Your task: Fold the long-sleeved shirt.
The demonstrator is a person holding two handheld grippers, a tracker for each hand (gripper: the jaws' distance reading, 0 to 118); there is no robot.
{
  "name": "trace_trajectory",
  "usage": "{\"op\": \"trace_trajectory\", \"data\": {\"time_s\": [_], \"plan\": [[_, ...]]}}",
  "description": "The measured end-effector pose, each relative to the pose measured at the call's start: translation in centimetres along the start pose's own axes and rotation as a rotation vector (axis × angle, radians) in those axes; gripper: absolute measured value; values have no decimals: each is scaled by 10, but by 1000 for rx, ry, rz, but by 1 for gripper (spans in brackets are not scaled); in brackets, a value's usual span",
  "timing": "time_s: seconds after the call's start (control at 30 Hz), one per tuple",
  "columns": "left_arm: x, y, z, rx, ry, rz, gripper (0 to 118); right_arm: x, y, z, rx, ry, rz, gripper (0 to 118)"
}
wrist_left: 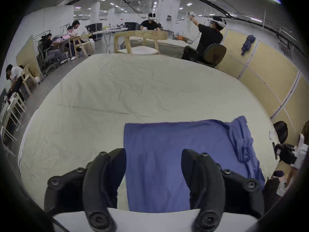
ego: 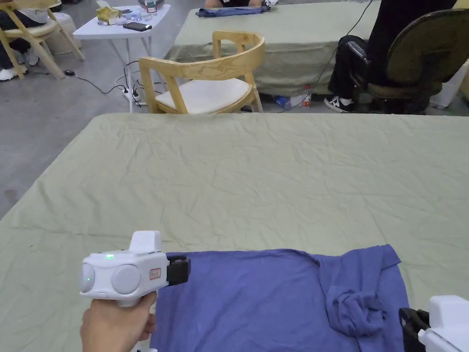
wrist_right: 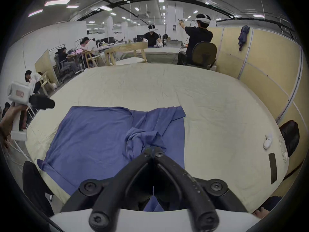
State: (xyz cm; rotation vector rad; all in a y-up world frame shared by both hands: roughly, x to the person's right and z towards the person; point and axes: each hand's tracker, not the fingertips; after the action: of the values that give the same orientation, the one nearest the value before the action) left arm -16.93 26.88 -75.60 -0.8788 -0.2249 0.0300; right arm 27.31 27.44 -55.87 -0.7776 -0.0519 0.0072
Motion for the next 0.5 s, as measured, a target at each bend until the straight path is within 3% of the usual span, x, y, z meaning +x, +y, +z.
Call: {"op": "trace_trajectory", "data": {"time_s": [0.33,0.4,0.5], "plan": [[-33,23,-135,-143,42,-64,64,6,-2,-49,-99,0,-16,0],[-39,15,-158,-208,46,-64,51,6,-3,-54,-117,2,-20,0],[-38,8,-156,-160,45,-58,47,7,-6,-56,-128,10,-33,0]]}}
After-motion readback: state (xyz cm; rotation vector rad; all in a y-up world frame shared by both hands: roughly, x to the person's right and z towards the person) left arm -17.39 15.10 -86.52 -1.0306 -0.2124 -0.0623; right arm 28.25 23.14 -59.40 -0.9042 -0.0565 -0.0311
